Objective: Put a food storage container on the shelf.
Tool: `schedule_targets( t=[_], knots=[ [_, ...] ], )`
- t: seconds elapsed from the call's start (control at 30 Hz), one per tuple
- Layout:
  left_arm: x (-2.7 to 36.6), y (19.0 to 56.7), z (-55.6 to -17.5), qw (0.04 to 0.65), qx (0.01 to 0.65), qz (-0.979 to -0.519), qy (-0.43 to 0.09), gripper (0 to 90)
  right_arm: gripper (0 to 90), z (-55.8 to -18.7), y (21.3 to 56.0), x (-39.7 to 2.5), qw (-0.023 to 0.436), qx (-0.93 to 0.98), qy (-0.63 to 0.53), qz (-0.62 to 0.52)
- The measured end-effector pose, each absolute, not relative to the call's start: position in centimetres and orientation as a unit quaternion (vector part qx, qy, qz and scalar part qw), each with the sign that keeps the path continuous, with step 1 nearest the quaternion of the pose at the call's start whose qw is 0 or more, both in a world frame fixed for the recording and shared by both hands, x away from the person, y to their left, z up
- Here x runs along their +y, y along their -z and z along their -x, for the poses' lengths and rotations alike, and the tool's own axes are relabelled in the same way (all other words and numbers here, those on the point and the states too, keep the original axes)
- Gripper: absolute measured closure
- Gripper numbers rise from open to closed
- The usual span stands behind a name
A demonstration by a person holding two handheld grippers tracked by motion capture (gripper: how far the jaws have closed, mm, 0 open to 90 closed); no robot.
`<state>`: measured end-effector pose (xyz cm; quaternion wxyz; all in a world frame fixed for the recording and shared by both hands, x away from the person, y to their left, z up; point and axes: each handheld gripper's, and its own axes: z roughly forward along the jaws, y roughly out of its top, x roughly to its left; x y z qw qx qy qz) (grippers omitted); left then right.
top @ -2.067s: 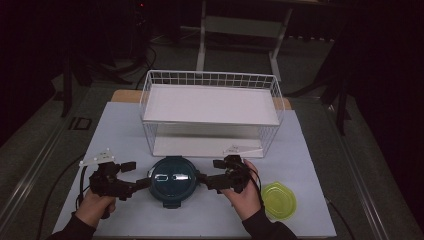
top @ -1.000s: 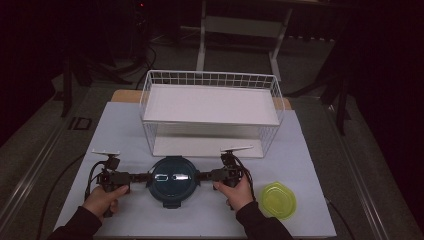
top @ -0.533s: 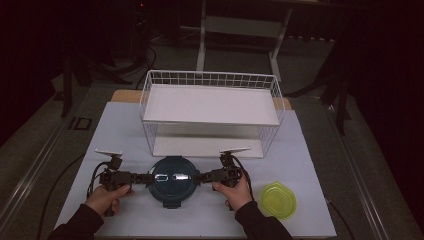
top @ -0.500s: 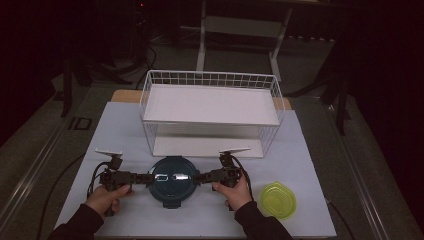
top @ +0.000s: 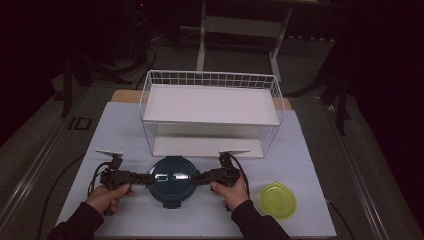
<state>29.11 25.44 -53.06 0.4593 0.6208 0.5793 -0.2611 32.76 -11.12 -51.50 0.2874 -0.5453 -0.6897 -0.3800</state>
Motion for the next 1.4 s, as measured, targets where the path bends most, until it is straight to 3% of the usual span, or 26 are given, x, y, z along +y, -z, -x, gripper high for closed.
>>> schedule_targets(
  t=[0.87,1.4],
  knots=[
    [24.9,51.7,-27.5,0.472,0.586,-0.614,0.237,56.2,55.5,-32.2,50.4,-11.3,0.28,-0.702,0.375,0.537],
    [23.9,48.6,-27.9,0.493,0.561,-0.624,0.23,56.6,55.4,-32.0,47.0,-12.4,0.249,-0.711,0.399,0.523]
  ],
)
